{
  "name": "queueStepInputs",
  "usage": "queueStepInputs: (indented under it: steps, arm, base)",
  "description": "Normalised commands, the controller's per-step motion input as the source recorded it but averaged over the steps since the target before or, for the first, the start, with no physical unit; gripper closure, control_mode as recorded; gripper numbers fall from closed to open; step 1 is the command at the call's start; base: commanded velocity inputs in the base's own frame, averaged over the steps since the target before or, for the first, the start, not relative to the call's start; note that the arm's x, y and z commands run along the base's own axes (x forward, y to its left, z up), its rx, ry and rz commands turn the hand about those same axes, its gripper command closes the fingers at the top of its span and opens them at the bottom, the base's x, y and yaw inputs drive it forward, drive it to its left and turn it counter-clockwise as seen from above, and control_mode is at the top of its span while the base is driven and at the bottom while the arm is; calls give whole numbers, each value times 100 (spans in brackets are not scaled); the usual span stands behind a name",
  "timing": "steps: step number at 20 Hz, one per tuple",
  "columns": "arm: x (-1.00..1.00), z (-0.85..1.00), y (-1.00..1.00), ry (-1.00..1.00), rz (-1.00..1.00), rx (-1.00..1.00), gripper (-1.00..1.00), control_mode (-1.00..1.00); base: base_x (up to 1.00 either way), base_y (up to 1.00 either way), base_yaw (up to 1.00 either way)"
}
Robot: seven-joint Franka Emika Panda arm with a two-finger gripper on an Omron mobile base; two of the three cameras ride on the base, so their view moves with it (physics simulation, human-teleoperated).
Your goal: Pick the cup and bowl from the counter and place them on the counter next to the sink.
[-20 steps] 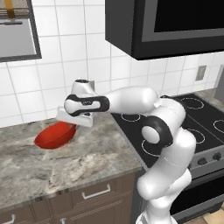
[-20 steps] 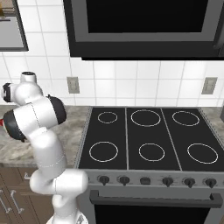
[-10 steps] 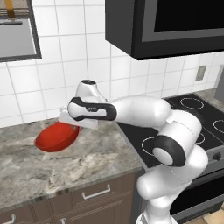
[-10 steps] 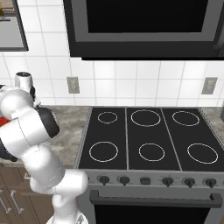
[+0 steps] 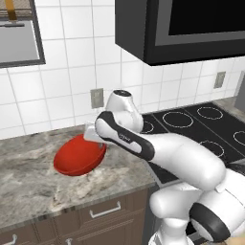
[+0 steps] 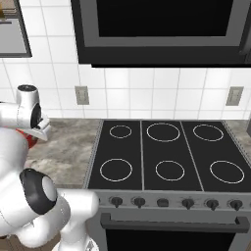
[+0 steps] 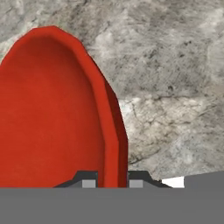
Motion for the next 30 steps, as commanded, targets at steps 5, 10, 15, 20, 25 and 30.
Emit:
queueStepInputs:
  steps: [5,10,15,20,25,30]
  arm:
    - [-81,34,-71,-12,13,7,100,-100]
    - [-53,53,-55,-12,13,11,100,-100]
    - [-16,39,-57,0,1,15,100,-100]
    - [-3,22,-55,6,0,16,100,-100]
    - [-3,23,-47,21,0,10,100,-100]
    - [-2,13,-37,29,-2,5,100,-100]
  base:
    - [0,0,0]
    - [0,0,0]
    - [0,0,0]
    - [0,0,0]
    - [0,0,0]
    - [0,0,0]
